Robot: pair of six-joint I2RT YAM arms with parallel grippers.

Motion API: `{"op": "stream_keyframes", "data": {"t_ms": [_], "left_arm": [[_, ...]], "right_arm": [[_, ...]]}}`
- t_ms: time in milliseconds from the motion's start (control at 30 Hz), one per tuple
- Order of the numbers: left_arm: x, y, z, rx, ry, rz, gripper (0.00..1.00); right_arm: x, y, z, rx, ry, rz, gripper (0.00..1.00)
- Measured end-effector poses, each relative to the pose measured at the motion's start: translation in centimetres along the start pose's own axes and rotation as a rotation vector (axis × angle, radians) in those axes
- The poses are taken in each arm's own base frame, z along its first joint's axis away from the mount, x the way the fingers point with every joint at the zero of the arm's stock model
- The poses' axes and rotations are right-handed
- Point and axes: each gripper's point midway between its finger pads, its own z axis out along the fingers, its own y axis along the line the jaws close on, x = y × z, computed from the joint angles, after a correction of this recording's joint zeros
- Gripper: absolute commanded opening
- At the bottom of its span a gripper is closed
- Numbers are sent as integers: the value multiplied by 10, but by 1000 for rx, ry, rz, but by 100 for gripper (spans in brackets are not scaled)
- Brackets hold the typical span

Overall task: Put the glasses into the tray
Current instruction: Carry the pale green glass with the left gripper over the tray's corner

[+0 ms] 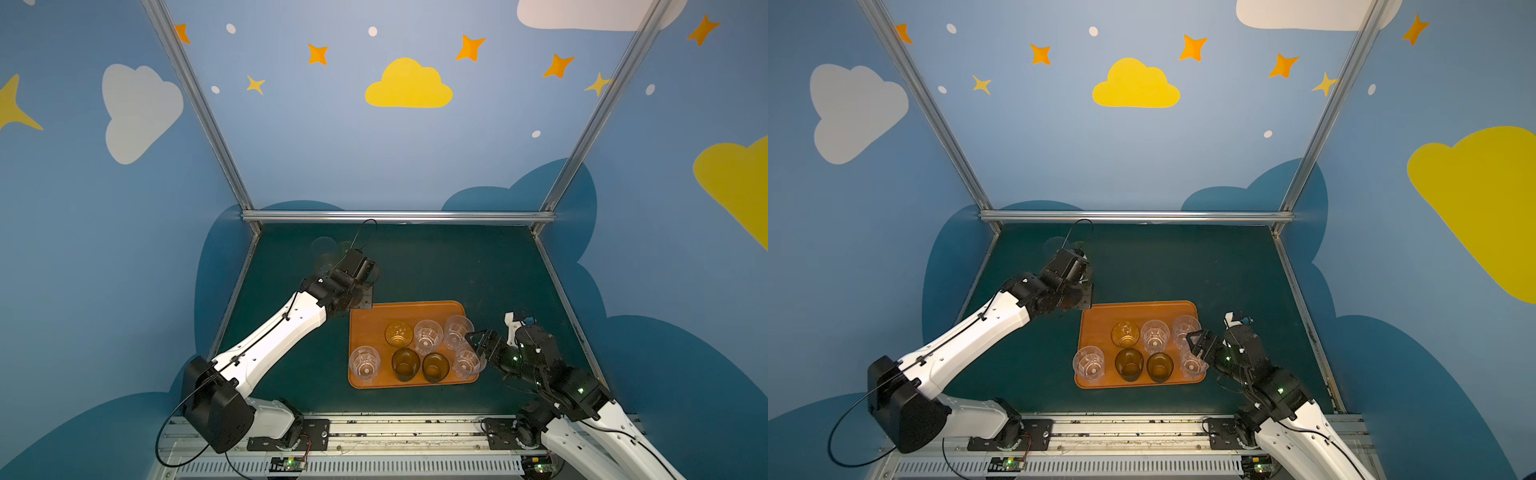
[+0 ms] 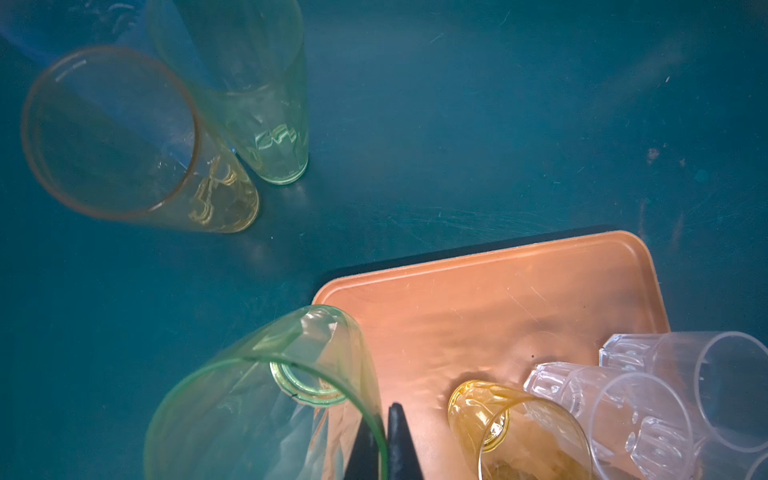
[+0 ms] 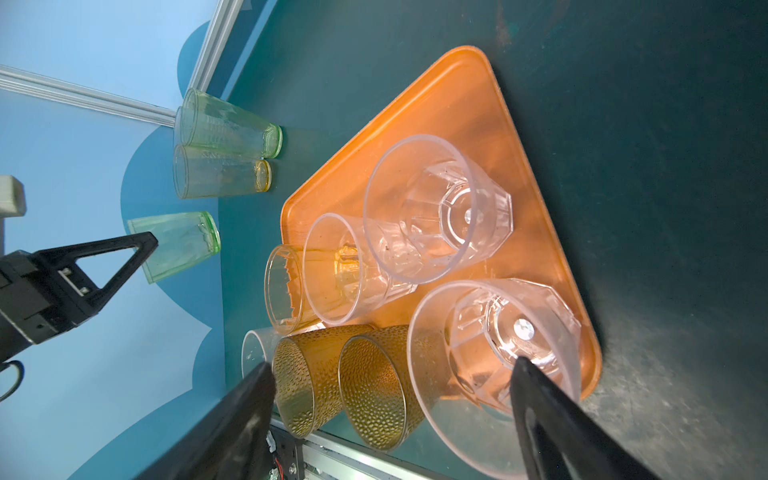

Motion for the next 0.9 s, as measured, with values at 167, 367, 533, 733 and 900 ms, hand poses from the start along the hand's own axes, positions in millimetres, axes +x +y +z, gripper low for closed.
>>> {"op": "stream_keyframes", "data": {"t_ms": [167, 367, 533, 733, 900], "left_arm": [[13, 1, -2, 6, 16, -5, 4], [30, -2, 1, 24, 56, -5, 4], [39, -5, 4, 27, 84, 2, 4], [57, -7, 17, 11, 140, 20, 4], [70, -9, 28, 1, 191, 38, 4]], "right_arm": [[3, -2, 1, -2, 8, -7, 87], [6, -5, 1, -11, 15, -8, 87], [8, -7, 2, -13, 17, -8, 87], [8, -7, 2, -13, 16, -8, 88], [8, -8, 2, -12, 17, -7, 87]]}}
